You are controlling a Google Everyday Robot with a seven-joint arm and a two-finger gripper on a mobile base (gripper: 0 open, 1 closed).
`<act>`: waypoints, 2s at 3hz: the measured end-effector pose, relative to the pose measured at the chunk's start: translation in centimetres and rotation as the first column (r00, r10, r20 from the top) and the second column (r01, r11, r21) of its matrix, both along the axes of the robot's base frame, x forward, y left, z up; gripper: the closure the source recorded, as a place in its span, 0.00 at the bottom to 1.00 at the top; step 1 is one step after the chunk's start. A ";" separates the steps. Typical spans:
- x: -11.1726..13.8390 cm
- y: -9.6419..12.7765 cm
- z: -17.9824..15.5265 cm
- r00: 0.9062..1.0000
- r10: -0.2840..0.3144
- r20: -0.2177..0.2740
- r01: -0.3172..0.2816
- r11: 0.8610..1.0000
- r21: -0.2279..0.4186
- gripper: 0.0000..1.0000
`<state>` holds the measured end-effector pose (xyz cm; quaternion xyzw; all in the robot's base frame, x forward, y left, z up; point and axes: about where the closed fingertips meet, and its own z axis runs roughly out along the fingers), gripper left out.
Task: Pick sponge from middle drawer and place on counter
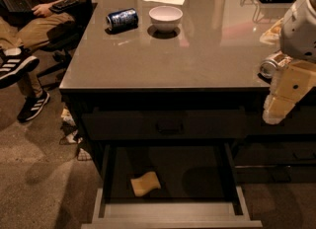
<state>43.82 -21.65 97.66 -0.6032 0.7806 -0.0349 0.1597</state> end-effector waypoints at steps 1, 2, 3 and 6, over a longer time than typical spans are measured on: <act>0.0 0.1 -0.3 1.000 0.001 -0.003 -0.001 1.000 0.010 0.00; -0.1 0.5 -2.1 1.000 0.008 -0.018 -0.007 0.998 0.061 0.00; -0.8 1.8 -5.3 0.999 0.019 -0.030 -0.014 0.986 0.164 0.00; -1.1 2.0 -9.1 0.997 0.027 -0.071 -0.012 0.978 0.207 0.00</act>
Offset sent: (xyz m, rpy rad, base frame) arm -0.0013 0.0086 -0.0474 0.1233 0.0560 0.0147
